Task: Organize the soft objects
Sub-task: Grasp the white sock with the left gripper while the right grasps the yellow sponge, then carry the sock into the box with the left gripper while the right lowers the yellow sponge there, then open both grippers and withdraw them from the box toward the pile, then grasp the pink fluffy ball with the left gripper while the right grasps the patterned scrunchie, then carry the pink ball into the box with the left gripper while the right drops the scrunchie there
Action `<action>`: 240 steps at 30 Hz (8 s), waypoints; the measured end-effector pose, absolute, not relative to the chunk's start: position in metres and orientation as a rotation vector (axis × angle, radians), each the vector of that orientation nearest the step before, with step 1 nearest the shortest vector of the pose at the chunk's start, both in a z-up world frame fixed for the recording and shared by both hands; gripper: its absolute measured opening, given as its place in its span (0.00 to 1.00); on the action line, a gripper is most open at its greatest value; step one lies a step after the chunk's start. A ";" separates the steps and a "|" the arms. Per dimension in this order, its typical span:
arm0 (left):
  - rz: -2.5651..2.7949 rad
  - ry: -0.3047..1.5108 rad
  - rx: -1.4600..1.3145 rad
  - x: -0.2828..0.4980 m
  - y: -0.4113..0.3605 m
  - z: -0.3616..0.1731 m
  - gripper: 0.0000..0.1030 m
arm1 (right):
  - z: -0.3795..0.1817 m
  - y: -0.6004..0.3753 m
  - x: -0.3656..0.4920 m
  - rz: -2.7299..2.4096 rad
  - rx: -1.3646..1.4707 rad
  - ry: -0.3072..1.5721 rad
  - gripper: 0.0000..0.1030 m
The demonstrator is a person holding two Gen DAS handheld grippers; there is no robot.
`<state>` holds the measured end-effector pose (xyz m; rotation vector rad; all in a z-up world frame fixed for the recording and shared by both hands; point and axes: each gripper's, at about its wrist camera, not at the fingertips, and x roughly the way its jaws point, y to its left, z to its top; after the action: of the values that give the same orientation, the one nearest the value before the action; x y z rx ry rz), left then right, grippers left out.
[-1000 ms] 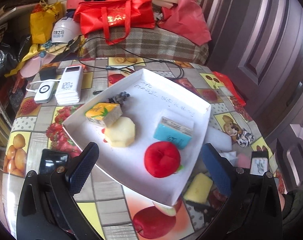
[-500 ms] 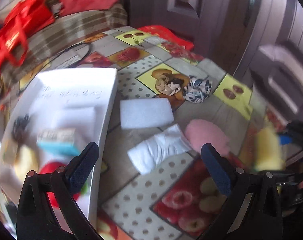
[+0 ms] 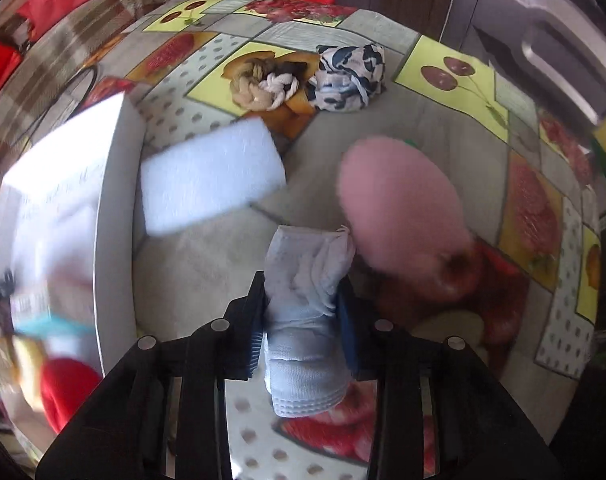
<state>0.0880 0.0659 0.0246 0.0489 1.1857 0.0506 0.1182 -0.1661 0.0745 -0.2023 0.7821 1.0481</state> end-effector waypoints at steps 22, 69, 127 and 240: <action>0.511 0.668 -0.213 -0.098 0.104 0.205 0.30 | 0.166 -0.088 0.091 1.203 0.040 0.601 0.54; 0.535 0.629 -0.323 -0.112 0.152 0.184 0.30 | 0.170 -0.034 0.074 1.218 -0.046 0.653 0.54; 0.444 0.695 -0.396 -0.061 0.166 0.140 1.00 | 0.130 -0.003 0.106 1.057 -0.069 0.705 1.00; 0.537 0.596 -0.360 -0.120 0.139 0.182 0.48 | 0.191 -0.030 0.057 1.167 -0.041 0.544 0.34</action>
<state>-0.1201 0.1392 0.1824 -0.3602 0.5963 0.5369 0.0572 -0.0298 0.1911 -0.0410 0.5436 1.1674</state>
